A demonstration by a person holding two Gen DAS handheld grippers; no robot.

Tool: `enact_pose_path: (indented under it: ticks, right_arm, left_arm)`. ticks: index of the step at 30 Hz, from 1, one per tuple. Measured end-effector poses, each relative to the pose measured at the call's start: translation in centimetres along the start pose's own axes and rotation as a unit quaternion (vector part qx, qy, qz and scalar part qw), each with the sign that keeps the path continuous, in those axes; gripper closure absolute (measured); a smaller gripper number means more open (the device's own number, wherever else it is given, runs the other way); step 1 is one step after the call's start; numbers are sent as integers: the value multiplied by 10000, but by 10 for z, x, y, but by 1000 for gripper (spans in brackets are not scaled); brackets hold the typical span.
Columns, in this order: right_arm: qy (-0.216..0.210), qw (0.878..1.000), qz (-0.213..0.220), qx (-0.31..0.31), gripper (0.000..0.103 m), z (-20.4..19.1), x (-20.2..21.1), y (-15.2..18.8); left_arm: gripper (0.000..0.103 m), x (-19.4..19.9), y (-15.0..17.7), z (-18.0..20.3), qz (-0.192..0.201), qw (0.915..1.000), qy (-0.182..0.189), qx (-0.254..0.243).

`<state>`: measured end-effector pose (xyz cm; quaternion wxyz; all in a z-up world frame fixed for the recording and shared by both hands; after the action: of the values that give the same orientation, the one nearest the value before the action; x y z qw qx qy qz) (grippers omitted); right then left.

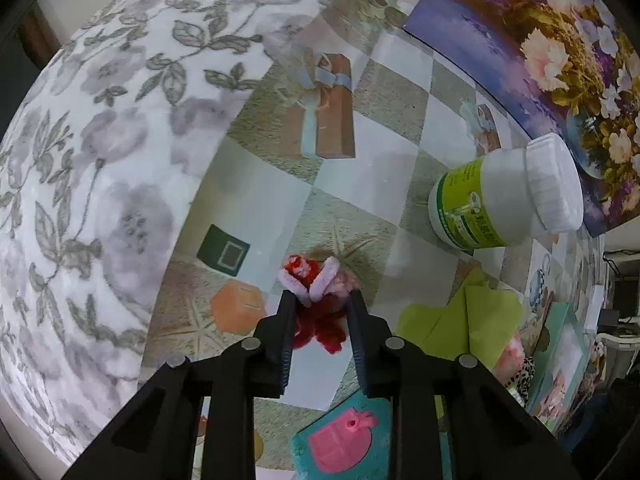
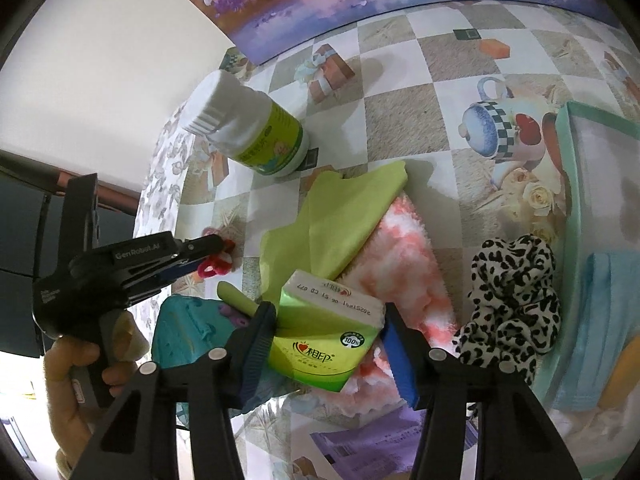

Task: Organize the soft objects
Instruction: 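Lift the plush toy with the left tool while the right tool grasps another green tissue pack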

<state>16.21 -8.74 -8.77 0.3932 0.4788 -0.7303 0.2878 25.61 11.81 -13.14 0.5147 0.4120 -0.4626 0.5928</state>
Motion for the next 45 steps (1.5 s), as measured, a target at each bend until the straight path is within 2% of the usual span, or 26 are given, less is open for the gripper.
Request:
enact_pose_path:
  ticks: [3,5,9,15,18,19,23,28,31,34,45]
  right_arm:
    - [-9,10000,37,-14,47,3,6,0]
    - [-39,10000,76,-39,47,4,11,0]
    - [-135,9997,162,-84,47,6,24,2]
    - [-242,9991,309,-131,47,11,45,7]
    - [-332,9983,415,-222,47,18,60,9]
    - [-344,9980,465,-251,50,20,66,10]
    - [-364,9962,727,-327,51,31,93,12]
    - [-188,9945,1004,-228,52,41,118,17]
    - [-124,9960,874,-113,52,41,114,20]
    - [-58,9981,594,123,52,37,101,30]
    - [570,9949,27,837,51,22,53,61]
  left_arm:
    - [82,6,4,-4,68,9999,-1,135]
    - [91,12,7,-9,117,9997,1,234]
    - [91,30,12,-15,349,9986,-117,375]
    - [92,58,19,-16,596,9970,-60,499]
    - [92,83,27,-4,880,9951,93,443]
    - [92,91,30,0,963,9943,154,434]
    - [92,121,45,34,1382,9888,458,316]
    - [92,133,69,68,1591,9824,881,417]
    - [92,126,89,85,1621,9810,927,517]
    - [92,110,110,95,1470,9830,951,557]
    - [92,108,154,78,1516,9806,880,875]
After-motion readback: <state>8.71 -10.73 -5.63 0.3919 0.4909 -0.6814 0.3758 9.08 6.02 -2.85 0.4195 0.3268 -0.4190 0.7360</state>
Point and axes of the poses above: each gripper's, at about its wrist camera, not at the fingertips, and x roughly against the way its jaws point, z to its right, y to its underside, the point moved 4 cm from there along -x, roughly the way its jaws point, and after that the axes turned 6 degrees about -x, right-handed, at the moved point
